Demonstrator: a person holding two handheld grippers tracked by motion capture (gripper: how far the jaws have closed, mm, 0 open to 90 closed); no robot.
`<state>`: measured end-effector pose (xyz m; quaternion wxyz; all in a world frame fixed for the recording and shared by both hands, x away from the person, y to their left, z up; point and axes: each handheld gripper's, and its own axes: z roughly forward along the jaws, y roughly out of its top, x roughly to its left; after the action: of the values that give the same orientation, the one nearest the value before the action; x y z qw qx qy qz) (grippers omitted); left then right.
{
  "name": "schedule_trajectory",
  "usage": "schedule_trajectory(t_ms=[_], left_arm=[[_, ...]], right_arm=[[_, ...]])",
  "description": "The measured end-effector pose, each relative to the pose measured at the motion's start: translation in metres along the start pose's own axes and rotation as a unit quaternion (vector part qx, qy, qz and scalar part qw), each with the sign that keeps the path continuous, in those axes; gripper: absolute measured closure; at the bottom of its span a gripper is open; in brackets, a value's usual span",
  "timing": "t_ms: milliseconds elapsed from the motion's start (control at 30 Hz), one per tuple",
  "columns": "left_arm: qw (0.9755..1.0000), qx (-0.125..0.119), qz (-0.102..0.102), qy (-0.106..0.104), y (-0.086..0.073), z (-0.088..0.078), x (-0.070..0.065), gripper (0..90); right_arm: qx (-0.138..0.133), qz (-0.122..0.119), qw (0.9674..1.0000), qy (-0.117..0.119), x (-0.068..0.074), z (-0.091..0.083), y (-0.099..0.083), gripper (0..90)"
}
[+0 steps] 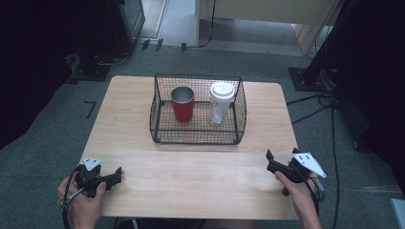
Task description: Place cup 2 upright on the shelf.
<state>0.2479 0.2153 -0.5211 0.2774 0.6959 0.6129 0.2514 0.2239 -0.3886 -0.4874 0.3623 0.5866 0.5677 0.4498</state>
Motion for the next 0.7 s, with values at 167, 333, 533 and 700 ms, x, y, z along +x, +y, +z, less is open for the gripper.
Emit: schedule_trajectory(t_ms=[167, 333, 533, 700], left_arm=[[1.0000, 0.000, 0.000, 0.000, 0.000, 0.000, 0.000, 0.0], [1.0000, 0.000, 0.000, 0.000, 0.000, 0.000, 0.000, 0.0], [1.0000, 0.000, 0.000, 0.000, 0.000, 0.000, 0.000, 0.0], [1.0000, 0.000, 0.000, 0.000, 0.000, 0.000, 0.000, 0.0]], right_arm=[[0.013, -0.010, 0.9998, -0.009, -0.008, -0.004, -0.011, 0.0], [0.032, -0.019, 0.9992, -0.011, -0.017, -0.009, -0.023, 0.0], [0.049, -0.039, 0.9978, -0.024, -0.026, -0.014, -0.029, 0.0], [0.084, -0.059, 0.9942, -0.033, -0.031, -0.014, -0.036, 0.0]])
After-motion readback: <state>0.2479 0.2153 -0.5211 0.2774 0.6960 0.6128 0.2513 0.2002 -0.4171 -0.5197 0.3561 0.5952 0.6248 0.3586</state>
